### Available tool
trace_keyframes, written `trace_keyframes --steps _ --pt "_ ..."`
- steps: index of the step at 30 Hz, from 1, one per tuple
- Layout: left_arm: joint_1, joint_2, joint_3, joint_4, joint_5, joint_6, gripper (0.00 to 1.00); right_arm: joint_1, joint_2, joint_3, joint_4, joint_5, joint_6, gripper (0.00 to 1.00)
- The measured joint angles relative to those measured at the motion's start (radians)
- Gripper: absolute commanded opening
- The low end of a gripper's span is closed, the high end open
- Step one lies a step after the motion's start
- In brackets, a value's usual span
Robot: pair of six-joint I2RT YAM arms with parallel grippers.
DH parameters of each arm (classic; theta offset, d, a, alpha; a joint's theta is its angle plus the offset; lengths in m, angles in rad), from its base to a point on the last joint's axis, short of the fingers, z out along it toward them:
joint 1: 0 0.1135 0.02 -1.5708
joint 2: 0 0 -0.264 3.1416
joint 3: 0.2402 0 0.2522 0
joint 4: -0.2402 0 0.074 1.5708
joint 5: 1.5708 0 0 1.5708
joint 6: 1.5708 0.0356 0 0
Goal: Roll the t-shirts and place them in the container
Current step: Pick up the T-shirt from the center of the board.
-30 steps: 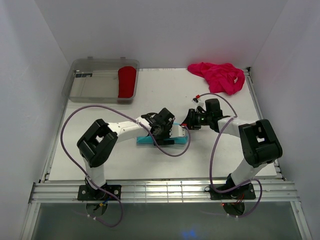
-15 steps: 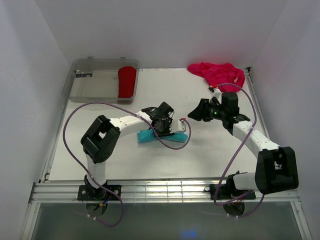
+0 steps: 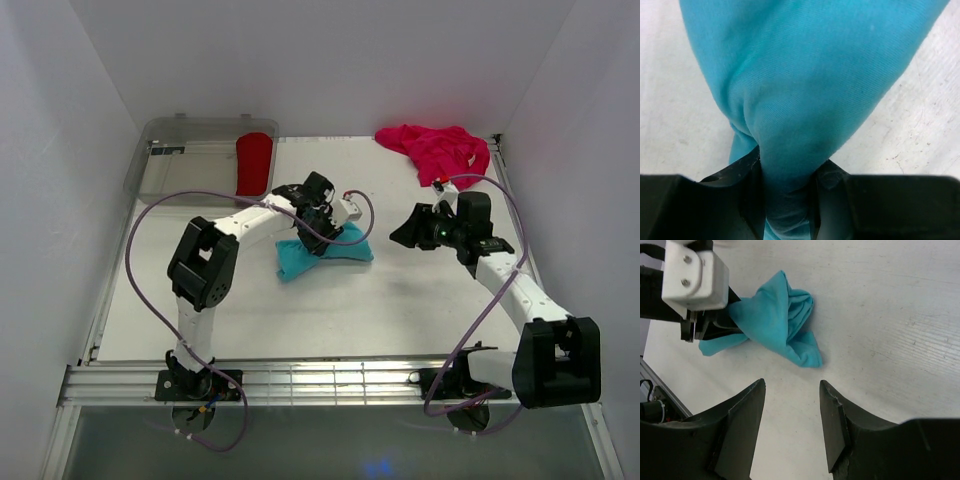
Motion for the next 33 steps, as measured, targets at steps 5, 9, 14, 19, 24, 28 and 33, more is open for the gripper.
trace_keyframes --steps 5,9,14,19,24,28,33 --pt "0.058 0.000 0.046 -0.011 0.040 -0.087 0.00 -0.013 -0.019 0.000 -0.012 0.005 -0.006 0.54" --pt "0.084 0.000 0.048 -0.010 0.047 -0.108 0.09 -0.021 -0.035 -0.002 -0.024 0.013 -0.008 0.54" --pt "0.050 -0.002 -0.036 -0.001 0.064 -0.053 0.14 -0.024 -0.044 -0.013 -0.027 0.018 -0.013 0.54" --pt "0.022 -0.010 -0.062 -0.035 0.150 0.024 0.16 -0.024 -0.043 -0.015 -0.042 0.014 -0.026 0.54" --pt "0.019 -0.010 -0.068 -0.090 0.229 0.094 0.30 -0.024 -0.043 -0.016 -0.050 -0.028 -0.062 0.54" --pt "0.022 -0.013 -0.074 -0.111 0.263 0.114 0.78 -0.024 -0.042 -0.024 -0.055 -0.038 -0.082 0.54" --pt "-0.014 -0.092 -0.158 -0.041 0.179 0.103 0.98 -0.024 -0.032 -0.045 -0.061 -0.043 -0.086 0.54"
